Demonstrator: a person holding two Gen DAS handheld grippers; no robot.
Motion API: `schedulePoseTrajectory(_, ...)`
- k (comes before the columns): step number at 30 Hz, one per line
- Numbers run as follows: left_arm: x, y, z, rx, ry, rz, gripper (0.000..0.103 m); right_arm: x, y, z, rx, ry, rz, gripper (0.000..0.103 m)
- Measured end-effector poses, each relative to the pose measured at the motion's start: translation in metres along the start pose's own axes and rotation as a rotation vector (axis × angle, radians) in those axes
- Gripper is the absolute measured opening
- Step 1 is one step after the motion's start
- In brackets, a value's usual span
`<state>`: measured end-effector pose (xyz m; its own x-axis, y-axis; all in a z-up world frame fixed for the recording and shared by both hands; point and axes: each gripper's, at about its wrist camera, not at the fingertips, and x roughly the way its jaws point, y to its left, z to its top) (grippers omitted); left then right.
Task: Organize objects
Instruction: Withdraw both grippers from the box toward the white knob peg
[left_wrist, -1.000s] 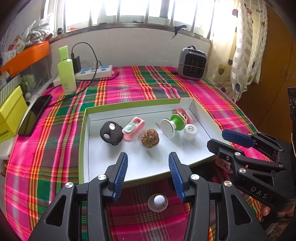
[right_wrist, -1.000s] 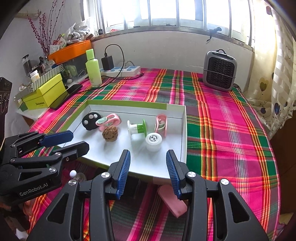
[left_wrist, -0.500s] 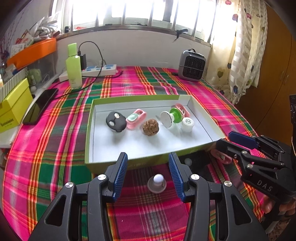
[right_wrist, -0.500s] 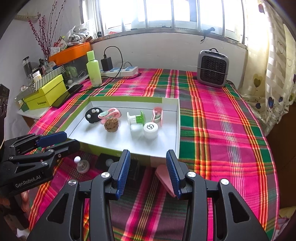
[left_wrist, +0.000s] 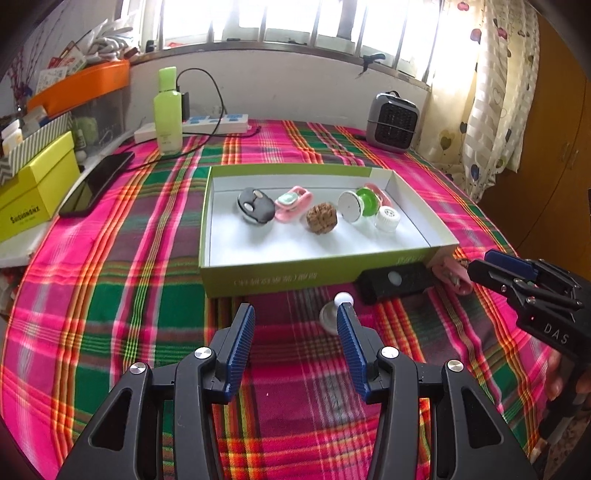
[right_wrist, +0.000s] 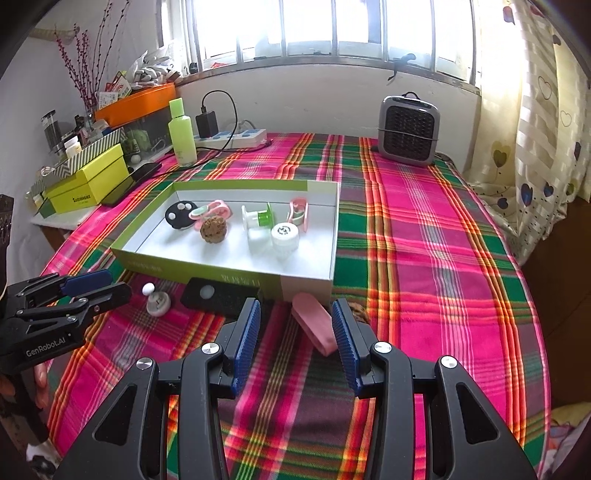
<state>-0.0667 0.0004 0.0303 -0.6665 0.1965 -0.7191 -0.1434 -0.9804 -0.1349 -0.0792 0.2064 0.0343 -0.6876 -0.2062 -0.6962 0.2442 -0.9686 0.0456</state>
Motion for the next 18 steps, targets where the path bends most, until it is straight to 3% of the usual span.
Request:
schedulePoseTrajectory(6, 0.008, -0.001, -0.007, -0.006, 0.032, -0.052, 0.049, 0.005, -0.008, -0.007, 0.021, 0.023, -0.006, 0.042)
schedulePoseTrajectory(18, 0.024, -0.006, -0.006, -0.006, 0.07, -0.053, 0.049, 0.014, -0.02, -0.01, 0.026, 0.048, -0.008, 0.047)
